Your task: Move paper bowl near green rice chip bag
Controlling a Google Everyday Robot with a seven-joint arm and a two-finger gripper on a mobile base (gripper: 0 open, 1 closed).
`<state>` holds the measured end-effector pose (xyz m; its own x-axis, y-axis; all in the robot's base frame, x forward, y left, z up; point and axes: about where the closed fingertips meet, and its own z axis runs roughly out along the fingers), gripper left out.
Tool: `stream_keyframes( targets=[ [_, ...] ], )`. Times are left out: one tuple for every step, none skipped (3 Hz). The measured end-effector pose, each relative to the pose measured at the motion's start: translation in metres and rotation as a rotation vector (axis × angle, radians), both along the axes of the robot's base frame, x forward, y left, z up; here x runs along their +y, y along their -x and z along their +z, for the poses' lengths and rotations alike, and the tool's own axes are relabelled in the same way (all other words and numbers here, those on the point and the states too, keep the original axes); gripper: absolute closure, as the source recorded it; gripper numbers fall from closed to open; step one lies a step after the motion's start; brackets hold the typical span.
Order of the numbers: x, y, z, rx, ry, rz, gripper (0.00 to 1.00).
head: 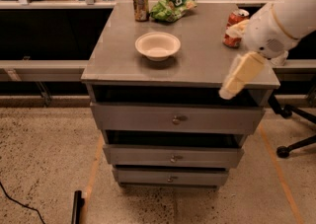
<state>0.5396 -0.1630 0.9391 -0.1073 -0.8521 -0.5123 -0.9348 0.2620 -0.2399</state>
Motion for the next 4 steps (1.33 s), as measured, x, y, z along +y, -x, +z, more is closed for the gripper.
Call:
stream_keyframes(
  targets=[
    [0.034,-0.064,-0.036,-0.004,-0.107,0.027,0.00],
    [0.034,-0.064,-0.036,-0.005,-0.107,0.028,0.00],
    [0.046,-0.069,-0.036,-0.023,-0.136,-0.001,0.00],
    [0.079,-0.094,-0.033,-0.062,-0.180,-0.018,0.00]
  ],
)
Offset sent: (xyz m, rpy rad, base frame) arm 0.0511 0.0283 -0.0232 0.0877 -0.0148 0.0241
